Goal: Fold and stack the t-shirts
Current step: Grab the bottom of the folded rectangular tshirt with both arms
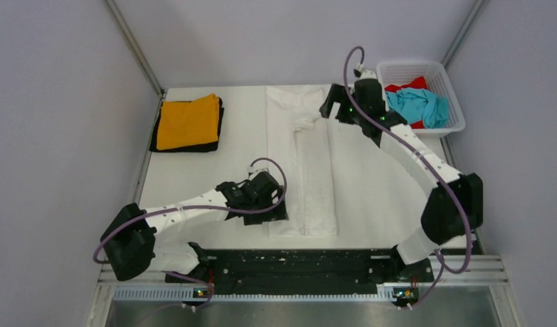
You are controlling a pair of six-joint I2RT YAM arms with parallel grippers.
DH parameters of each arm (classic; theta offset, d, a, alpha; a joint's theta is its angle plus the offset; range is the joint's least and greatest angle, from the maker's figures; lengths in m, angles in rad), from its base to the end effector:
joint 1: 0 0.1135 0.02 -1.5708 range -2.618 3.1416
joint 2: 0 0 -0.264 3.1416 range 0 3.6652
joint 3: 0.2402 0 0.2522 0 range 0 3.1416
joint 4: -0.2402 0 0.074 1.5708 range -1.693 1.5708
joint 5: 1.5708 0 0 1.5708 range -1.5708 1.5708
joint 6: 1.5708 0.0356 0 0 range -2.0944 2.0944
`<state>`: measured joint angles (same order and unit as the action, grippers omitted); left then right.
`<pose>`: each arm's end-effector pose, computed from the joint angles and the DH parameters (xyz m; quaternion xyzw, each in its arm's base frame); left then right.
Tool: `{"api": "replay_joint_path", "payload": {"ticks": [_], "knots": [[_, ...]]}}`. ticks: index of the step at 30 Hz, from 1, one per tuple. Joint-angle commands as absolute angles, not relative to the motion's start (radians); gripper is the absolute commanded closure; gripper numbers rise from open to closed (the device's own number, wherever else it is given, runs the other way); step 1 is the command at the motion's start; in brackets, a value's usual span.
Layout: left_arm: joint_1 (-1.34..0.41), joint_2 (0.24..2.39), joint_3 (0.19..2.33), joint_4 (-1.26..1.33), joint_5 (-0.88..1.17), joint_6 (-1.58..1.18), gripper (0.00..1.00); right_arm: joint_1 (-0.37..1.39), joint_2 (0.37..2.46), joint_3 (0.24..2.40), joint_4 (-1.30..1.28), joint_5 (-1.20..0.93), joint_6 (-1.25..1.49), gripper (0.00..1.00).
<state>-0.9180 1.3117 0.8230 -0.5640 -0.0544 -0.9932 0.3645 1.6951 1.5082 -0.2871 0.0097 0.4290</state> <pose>0.1540 -0.1983 0.2115 -0.0433 0.9653 -0.1939 0.1692 0.3758 0.1430 0.3389 0.0300 0.8528 0.1976 0.4824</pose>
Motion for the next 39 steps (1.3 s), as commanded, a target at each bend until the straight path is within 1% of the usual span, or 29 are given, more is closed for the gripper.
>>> {"api": "replay_joint_path", "payload": {"ticks": [1, 3, 5, 9, 11, 14, 18, 23, 27, 30, 31, 34, 37, 38, 39], "knots": [[-0.913, 1.226, 0.678, -0.566, -0.015, -1.003, 0.01, 0.445, 1.468, 1.102, -0.349, 0.086, 0.600, 0.02], [-0.912, 1.185, 0.615, -0.517, 0.017, -0.996, 0.02, 0.480, 1.349, 0.932, -0.362, 0.081, 0.649, 0.02], [-0.910, 1.157, 0.573, -0.476, 0.032, -0.999, 0.06, 0.509, 1.237, 0.816, -0.386, 0.048, 0.688, 0.03], [-0.911, 1.159, 0.532, -0.401, 0.084, -0.996, 0.20, 0.554, 1.034, 0.687, -0.449, 0.009, 0.744, 0.03], [-0.911, 1.163, 0.500, -0.360, 0.092, -1.015, 0.28, 0.566, 0.964, 0.635, -0.452, -0.035, 0.771, 0.04], [-0.911, 1.172, 0.467, -0.319, 0.089, -1.041, 0.40, 0.569, 0.903, 0.558, -0.446, -0.075, 0.822, 0.04], [-0.911, 1.184, 0.449, -0.293, 0.071, -1.061, 0.49, 0.569, 0.862, 0.509, -0.430, -0.091, 0.837, 0.07], [-0.911, 1.230, 0.476, -0.285, 0.056, -1.058, 0.63, 0.600, 0.899, 0.479, -0.440, -0.156, 0.834, 0.14], [-0.910, 1.272, 0.492, -0.305, 0.045, -1.063, 0.85, 0.646, 0.922, 0.437, -0.431, -0.172, 0.853, 0.23], [-0.911, 1.290, 0.501, -0.331, 0.029, -1.063, 0.98, 0.658, 0.929, 0.405, -0.429, -0.178, 0.868, 0.30], [-0.911, 1.292, 0.501, -0.330, 0.034, -1.063, 1.00, 0.660, 0.931, 0.393, -0.424, -0.176, 0.870, 0.32], [-0.911, 1.287, 0.494, -0.322, 0.044, -1.065, 1.00, 0.663, 0.946, 0.361, -0.393, -0.183, 0.877, 0.39], [-0.913, 1.275, 0.487, -0.322, 0.041, -1.076, 1.00, 0.670, 0.981, 0.338, -0.340, -0.200, 0.882, 0.49], [-0.913, 1.270, 0.485, -0.322, 0.041, -1.080, 1.00, 0.674, 0.995, 0.334, -0.328, -0.205, 0.883, 0.58], [-0.913, 1.263, 0.482, -0.317, 0.040, -1.085, 1.00, 0.682, 1.007, 0.334, -0.319, -0.209, 0.883, 0.64]]}}
